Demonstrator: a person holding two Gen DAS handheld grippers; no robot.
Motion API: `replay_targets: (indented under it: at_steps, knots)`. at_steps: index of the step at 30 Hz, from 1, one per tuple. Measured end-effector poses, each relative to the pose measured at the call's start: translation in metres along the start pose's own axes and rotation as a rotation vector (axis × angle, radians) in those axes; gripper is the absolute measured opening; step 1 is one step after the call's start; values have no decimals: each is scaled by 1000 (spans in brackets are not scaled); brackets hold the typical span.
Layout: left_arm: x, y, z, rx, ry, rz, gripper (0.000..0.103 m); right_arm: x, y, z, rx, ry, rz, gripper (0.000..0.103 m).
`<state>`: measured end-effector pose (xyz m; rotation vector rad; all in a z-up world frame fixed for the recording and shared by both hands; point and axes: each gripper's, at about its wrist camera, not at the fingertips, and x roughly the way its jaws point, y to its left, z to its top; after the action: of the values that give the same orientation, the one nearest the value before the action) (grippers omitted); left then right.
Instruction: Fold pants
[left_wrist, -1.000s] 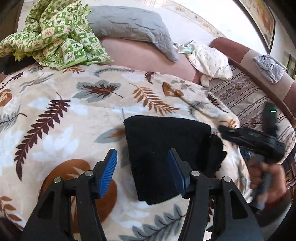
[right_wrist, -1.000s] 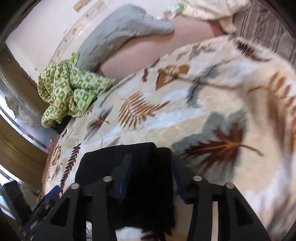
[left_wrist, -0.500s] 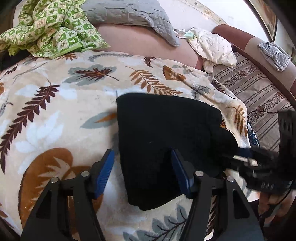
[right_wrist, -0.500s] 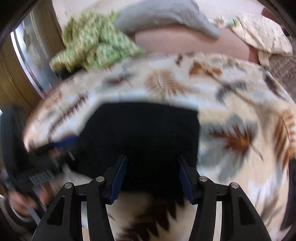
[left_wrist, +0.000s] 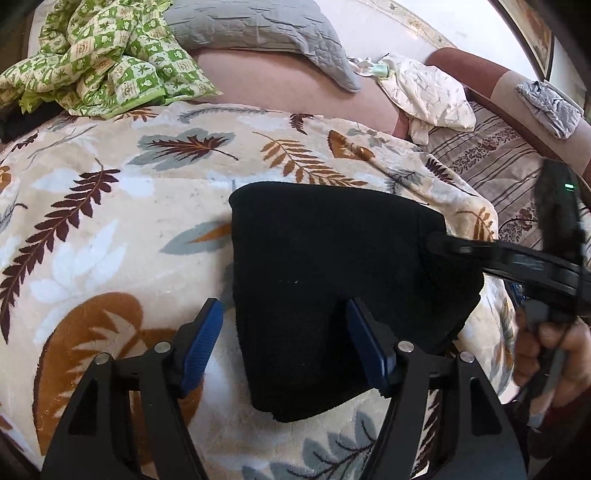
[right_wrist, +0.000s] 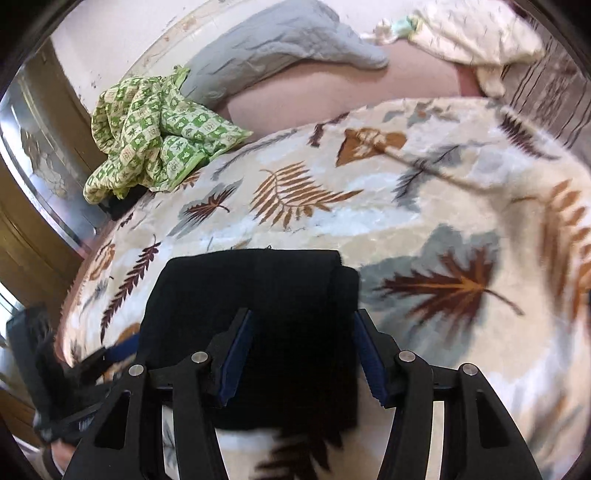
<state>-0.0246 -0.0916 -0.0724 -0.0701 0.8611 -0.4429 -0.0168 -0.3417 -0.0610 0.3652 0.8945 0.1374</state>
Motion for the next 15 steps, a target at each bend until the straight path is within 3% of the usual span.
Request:
replay_targets:
  at_steps: [1,2,3,5,8,10,15]
  knots:
    - [0,0,0,1,1,3,69,6,0,0,-1,2,-17,39]
    - [1,-1,1,3,2,5,69,8,0,2,-8,-13,-36,21]
    - [1,-3,3,9,2,4,69,6,-2,4,-3,-21,-20,12]
    - [0,-8,7,26,-4,2,69,-2,-2,7,1,-45,6,9]
    - [5,-16,12,32,-7,20,73,-14,3,15,-51,-78,-34,7]
    - [9,-19,11,39,-9,30,76,-8,2,17,-66,-62,-93,2]
    - [11,-21,9,62,-3,41,78,8,2,8,-79,-19,-108,3]
